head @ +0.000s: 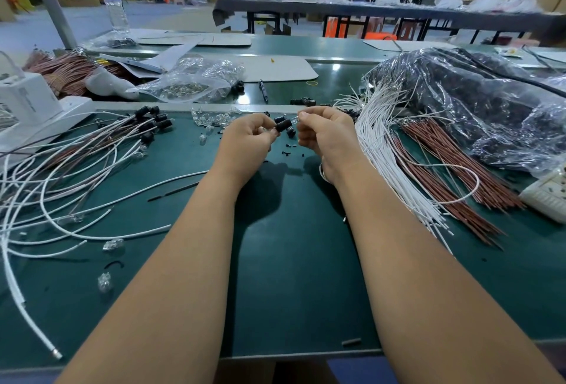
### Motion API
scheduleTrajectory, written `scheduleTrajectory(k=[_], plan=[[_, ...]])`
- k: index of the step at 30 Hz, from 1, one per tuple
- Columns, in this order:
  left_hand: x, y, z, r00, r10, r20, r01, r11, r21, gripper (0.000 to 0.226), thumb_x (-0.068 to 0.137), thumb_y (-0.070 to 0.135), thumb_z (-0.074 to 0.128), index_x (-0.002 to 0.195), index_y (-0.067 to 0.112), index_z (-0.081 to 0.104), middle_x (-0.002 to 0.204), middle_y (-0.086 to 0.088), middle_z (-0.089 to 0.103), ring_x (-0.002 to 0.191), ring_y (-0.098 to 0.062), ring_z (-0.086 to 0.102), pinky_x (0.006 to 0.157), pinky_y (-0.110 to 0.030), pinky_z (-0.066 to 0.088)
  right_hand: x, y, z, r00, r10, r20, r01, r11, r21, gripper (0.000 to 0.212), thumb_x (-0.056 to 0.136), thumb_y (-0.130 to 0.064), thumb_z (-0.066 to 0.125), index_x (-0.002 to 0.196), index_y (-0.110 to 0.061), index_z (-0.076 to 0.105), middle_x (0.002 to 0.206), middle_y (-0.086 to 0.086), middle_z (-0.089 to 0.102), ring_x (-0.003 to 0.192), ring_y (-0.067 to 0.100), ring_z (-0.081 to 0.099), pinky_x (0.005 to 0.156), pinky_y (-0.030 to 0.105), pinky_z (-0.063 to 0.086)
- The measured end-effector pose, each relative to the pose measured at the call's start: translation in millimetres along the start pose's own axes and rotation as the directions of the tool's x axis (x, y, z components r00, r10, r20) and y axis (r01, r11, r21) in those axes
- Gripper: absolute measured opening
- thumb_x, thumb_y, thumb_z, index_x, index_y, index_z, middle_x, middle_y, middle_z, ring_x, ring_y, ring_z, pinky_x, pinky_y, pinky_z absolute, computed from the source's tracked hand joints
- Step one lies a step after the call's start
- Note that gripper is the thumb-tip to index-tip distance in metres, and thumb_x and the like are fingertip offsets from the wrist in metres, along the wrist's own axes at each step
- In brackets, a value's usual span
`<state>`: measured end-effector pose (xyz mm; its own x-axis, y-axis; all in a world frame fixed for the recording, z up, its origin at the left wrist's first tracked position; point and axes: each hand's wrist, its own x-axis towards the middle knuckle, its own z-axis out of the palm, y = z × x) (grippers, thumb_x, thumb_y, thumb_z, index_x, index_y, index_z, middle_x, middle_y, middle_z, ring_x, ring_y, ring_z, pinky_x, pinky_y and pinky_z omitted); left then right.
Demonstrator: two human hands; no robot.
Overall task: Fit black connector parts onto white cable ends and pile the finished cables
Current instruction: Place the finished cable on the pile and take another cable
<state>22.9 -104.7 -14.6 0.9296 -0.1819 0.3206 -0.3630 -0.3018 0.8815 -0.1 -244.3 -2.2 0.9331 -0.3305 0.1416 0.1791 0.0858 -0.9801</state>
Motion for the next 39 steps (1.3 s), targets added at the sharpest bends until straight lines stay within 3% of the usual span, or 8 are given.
scheduleTrajectory(k=[6, 11, 20, 26, 39], plan=[[-0.5, -0.1, 1.0, 1.000, 0.016, -0.008, -0.016, 0.999, 0.048, 0.013, 0.092, 0.009, 0.056, 0.084, 0.005, 0.066, 0.064, -0.011, 0.049, 0.050, -0.008, 0.035, 0.046, -0.015, 0.029, -0.5, 1.4, 0.2, 0.999, -0.041, 0.034, 0.043, 0.997, -0.068, 0.015, 0.089, -0.002, 0.060, 0.078, -0.013, 0.062, 0.068, 0.003, 0.060, 0.060, 0.012, 0.055, 0.057, 0.022, 0.049], [-1.1, -0.2, 0.7, 0.999, 0.048, -0.013, -0.047, 0.996, 0.079, 0.013, 0.091, 0.013, 0.060, 0.086, 0.004, 0.068, 0.065, -0.004, 0.055, 0.062, -0.016, 0.047, 0.061, -0.025, 0.038, -0.3, 3.4, -1.0, 0.998, -0.040, 0.040, 0.043, 0.996, -0.080, 0.016, 0.091, -0.004, 0.060, 0.076, -0.011, 0.061, 0.067, 0.004, 0.061, 0.058, 0.013, 0.056, 0.056, 0.022, 0.049], [-4.2, 1.4, -0.9, 0.989, 0.146, -0.013, -0.143, 0.980, 0.140, 0.010, 0.090, 0.010, 0.064, 0.087, 0.003, 0.070, 0.066, -0.008, 0.058, 0.053, -0.007, 0.040, 0.051, -0.014, 0.032, 1.5, 8.4, -1.5, 0.998, -0.059, 0.003, 0.059, 0.984, -0.169, 0.021, 0.094, -0.007, 0.059, 0.073, -0.010, 0.057, 0.061, 0.002, 0.057, 0.043, 0.005, 0.048, 0.047, 0.017, 0.044], [-4.6, 1.1, -3.9, 0.995, 0.095, 0.013, -0.096, 0.991, 0.094, 0.011, 0.091, 0.010, 0.062, 0.085, 0.003, 0.068, 0.061, -0.002, 0.056, 0.042, 0.001, 0.039, 0.046, -0.009, 0.032, 1.9, 10.0, -3.2, 0.994, -0.074, 0.076, 0.086, 0.983, -0.164, 0.021, 0.093, -0.002, 0.058, 0.074, -0.009, 0.056, 0.059, 0.003, 0.055, 0.043, 0.005, 0.048, 0.047, 0.018, 0.044], [-4.7, 1.9, -7.0, 1.000, 0.007, 0.017, -0.007, 1.000, 0.013, 0.014, 0.091, 0.010, 0.063, 0.085, 0.001, 0.071, 0.057, -0.004, 0.056, 0.036, -0.002, 0.035, 0.041, -0.011, 0.029, 4.0, 10.8, -3.5, 0.983, -0.084, 0.161, 0.116, 0.974, -0.197, 0.023, 0.095, -0.003, 0.056, 0.073, -0.011, 0.055, 0.060, 0.002, 0.055, 0.048, 0.010, 0.049, 0.052, 0.024, 0.046]])
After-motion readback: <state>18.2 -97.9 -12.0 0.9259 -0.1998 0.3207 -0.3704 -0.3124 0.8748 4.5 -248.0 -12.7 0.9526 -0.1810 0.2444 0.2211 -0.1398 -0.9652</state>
